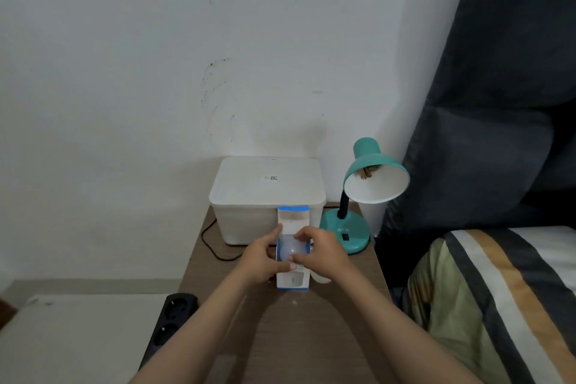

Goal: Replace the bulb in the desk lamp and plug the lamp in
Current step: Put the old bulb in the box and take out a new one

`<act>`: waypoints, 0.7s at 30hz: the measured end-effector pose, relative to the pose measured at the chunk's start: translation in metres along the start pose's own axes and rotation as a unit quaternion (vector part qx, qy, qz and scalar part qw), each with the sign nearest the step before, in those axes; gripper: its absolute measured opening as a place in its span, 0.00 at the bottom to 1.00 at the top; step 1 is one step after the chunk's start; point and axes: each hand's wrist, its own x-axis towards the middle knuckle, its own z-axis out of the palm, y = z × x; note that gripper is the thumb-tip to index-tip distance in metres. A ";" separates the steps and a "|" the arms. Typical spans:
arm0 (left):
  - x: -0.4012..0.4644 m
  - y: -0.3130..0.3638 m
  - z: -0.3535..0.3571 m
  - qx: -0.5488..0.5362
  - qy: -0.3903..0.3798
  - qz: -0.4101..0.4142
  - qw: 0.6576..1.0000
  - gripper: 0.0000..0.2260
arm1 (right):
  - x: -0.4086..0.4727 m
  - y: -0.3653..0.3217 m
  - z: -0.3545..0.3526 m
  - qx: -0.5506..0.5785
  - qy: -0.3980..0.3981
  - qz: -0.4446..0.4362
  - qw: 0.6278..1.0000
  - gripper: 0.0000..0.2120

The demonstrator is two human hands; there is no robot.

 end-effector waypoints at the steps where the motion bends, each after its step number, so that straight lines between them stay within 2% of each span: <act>1: 0.000 0.000 0.000 -0.002 0.000 0.000 1.000 0.47 | 0.001 -0.001 0.000 -0.007 -0.001 -0.001 1.000 0.23; 8: -0.003 0.000 0.001 -0.005 0.004 0.001 1.000 0.46 | 0.005 -0.001 0.004 0.007 0.014 0.002 1.000 0.23; 12: -0.005 0.003 0.002 -0.001 0.011 0.002 1.000 0.44 | -0.001 -0.002 0.000 0.047 0.065 -0.002 0.997 0.21; 18: -0.007 0.005 0.003 0.016 0.021 0.002 1.000 0.44 | -0.010 -0.007 -0.015 0.198 0.135 -0.010 0.971 0.18; 21: -0.008 0.007 0.003 0.011 0.023 0.003 1.000 0.43 | -0.013 -0.007 -0.020 0.231 0.185 -0.054 0.954 0.15</act>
